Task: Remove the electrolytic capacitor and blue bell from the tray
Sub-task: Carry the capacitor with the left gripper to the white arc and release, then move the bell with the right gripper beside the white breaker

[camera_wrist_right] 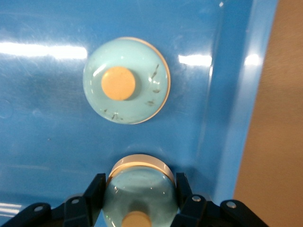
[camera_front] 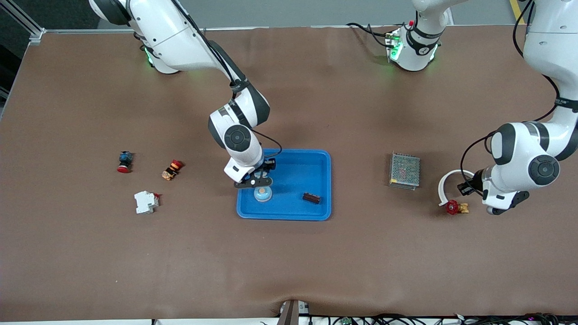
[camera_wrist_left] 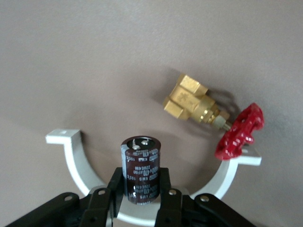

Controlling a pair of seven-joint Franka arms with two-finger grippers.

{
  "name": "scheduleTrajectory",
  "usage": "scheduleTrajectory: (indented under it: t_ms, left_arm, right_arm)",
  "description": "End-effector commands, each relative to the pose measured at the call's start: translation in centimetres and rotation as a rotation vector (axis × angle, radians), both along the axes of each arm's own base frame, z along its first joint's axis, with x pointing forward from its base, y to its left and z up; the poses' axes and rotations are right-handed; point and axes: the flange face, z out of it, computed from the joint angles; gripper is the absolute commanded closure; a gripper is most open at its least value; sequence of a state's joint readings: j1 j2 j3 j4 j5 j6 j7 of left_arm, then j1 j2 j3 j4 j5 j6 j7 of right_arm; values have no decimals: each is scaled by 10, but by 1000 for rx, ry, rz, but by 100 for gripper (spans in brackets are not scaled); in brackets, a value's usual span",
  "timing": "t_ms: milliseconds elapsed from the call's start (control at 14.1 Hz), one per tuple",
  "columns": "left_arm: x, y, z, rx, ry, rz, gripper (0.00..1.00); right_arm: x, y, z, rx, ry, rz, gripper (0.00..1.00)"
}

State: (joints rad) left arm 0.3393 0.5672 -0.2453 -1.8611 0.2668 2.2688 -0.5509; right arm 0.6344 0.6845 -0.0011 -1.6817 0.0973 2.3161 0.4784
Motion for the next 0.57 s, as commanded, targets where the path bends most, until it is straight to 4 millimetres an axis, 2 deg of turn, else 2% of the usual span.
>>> scheduleTrajectory:
  t_ms: [0,71,213,284,355,426,497]
  left_arm:
    - [5,3,-16,14,-36,-42,100]
    - [6,5,-16,24,-47,-54,97]
    - [4,7,-21,24,-40,-53,75]
    - [4,7,-20,24,-41,-55,55]
    - [4,7,-20,26,-41,-55,31]
    - [5,8,-18,27,-44,-54,0]
    - [5,7,-15,30,-42,-52,0]
  right_arm:
    - [18,-11,49,-11,28,14,65]
    - [28,-21,70,-10,43,45,65]
    - [49,-54,95,-8,72,102,65]
    - [59,-74,107,-2,86,150,65]
    - [66,-93,113,6,98,205,65]
    - [77,-118,121,19,92,258,65]
    - [90,-149,125,38,83,308,65]
